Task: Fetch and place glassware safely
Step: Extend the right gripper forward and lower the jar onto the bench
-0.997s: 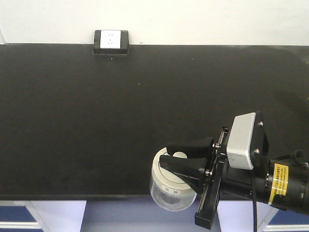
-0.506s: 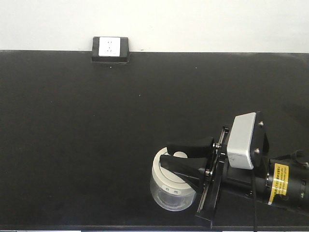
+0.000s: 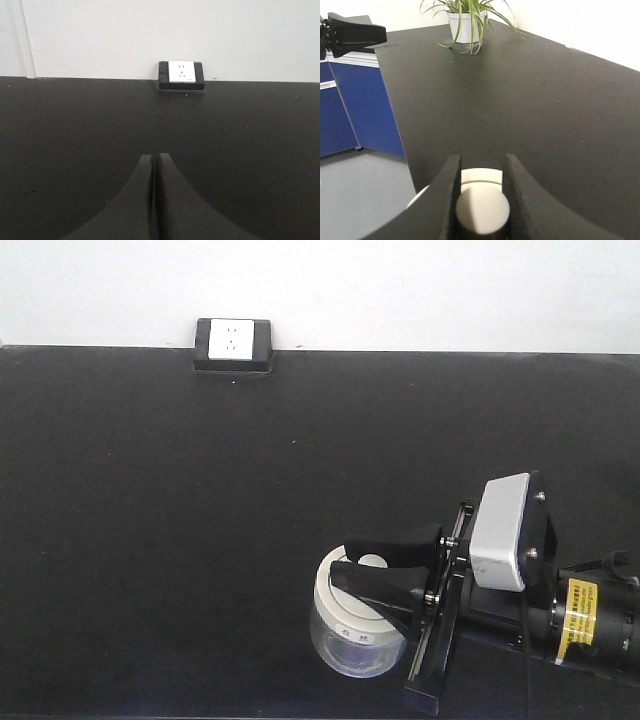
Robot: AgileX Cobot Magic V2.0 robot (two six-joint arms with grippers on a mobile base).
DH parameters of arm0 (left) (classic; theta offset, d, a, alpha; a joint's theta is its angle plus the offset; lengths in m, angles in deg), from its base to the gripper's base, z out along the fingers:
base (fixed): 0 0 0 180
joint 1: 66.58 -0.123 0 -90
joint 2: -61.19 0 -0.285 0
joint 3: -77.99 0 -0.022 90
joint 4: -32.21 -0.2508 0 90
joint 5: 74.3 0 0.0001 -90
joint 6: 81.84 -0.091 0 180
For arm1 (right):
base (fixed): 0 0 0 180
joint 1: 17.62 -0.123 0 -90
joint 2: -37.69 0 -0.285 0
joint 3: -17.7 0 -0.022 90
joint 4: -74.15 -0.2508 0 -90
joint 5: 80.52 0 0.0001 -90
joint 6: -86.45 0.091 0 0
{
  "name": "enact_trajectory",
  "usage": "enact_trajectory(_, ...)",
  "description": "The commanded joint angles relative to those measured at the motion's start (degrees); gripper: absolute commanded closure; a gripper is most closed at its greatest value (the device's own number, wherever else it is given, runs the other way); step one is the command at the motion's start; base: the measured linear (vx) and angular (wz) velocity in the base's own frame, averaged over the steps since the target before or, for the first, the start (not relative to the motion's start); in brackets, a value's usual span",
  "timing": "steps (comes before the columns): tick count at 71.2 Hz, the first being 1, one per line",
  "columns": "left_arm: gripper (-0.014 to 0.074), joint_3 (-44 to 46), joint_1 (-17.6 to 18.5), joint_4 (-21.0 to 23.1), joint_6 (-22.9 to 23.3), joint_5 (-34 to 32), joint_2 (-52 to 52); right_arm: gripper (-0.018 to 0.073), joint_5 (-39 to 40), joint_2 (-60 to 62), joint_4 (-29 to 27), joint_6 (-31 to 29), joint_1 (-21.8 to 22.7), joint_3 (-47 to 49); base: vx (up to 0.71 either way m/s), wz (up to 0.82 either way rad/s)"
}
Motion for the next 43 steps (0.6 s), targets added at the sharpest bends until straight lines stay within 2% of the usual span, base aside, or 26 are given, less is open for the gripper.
enact_trajectory(1,0.0603,1.53,-0.01,0.27,0.32,-3.74,-0.56,0.0560,3.71,1.29,-3.14,-0.25,0.30,1.77,0.00,0.00)
enact_trajectory(32,0.0603,1.53,-0.01,0.27,0.32,-3.74,-0.56,0.0560,3.65,1.29,-4.18,-0.33,0.30,1.77,0.00,0.00)
enact_trajectory(40,0.0603,1.53,-0.01,0.27,0.32,-3.74,-0.56,0.0560,0.38,1.29,-10.17,-2.26,0.30,1.77,0.00,0.00)
enact_trajectory(43,0.0603,1.53,-0.01,0.27,0.32,-3.74,-0.56,0.0560,-3.02,1.10,-15.23,-4.38,0.30,1.77,0.00,0.00)
